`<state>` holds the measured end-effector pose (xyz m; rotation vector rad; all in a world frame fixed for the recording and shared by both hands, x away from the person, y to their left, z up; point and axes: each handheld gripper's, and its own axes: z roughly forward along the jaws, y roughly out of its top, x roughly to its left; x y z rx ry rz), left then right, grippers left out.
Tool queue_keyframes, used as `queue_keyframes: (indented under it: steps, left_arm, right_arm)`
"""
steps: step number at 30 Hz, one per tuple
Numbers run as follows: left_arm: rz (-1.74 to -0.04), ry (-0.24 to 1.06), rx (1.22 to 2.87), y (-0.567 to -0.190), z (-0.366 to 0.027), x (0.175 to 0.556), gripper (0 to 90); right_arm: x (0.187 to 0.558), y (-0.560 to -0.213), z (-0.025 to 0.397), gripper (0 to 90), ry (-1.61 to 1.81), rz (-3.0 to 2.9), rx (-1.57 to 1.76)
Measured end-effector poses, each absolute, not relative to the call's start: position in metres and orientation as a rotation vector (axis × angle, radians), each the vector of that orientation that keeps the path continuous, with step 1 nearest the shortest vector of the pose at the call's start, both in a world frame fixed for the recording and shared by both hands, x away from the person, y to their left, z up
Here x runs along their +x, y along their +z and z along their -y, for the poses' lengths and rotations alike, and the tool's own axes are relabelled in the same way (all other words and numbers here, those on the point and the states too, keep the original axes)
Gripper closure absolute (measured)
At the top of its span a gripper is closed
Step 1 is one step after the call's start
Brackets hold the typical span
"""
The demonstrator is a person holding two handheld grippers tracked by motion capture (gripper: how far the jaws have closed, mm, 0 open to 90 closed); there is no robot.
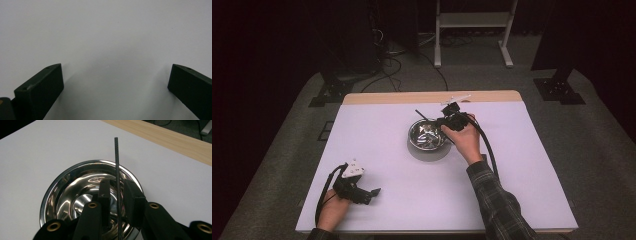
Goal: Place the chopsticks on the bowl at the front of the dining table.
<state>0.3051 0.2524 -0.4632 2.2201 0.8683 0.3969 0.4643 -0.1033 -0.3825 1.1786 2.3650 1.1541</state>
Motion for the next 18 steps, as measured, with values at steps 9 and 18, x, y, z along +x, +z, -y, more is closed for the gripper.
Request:
queue_keyframes:
  steps: [9, 18]
  left_arm:
    - [-0.868, 0.397, 2.221, -0.463, -0.252, 0.305, 0.0]
    - [-0.867, 0.399, 2.222, -0.463, -0.253, 0.305, 0.0]
  right_arm:
    - [0.449, -0.375, 0.118, 72.4, 1.186, -2.359, 1.179]
    - [0.435, -0.368, 0.135, 71.3, 1.179, -2.344, 1.164]
